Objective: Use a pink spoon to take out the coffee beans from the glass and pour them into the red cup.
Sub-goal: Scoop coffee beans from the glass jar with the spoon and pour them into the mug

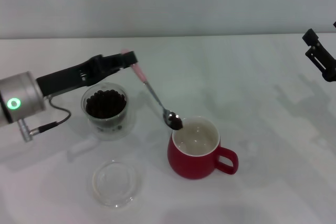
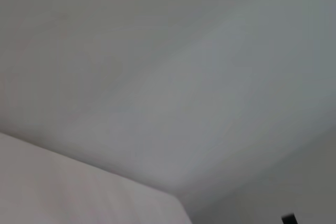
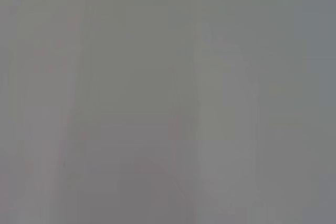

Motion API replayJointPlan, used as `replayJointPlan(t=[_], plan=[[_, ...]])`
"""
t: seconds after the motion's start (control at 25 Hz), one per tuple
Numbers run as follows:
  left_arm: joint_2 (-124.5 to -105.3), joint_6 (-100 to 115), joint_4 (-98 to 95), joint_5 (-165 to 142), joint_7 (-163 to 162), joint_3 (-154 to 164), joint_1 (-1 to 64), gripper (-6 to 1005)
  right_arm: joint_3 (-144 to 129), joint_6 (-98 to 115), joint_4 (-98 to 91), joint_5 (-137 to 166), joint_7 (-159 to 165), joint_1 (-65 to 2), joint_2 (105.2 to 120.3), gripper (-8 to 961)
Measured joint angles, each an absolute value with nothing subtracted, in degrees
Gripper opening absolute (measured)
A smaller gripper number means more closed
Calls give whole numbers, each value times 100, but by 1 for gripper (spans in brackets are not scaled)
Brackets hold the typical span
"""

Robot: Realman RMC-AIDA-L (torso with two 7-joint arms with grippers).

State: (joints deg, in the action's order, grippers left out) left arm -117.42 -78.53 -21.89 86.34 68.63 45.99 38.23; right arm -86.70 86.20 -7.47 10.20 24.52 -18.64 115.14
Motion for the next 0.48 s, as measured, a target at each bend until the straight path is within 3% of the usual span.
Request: replayJointPlan(t=[0.48], plan=[[-11868,-7654,-2697,8307,7110,5519,4429,133,-8702,8613,-747,1043,2468,-1863,11522,808]])
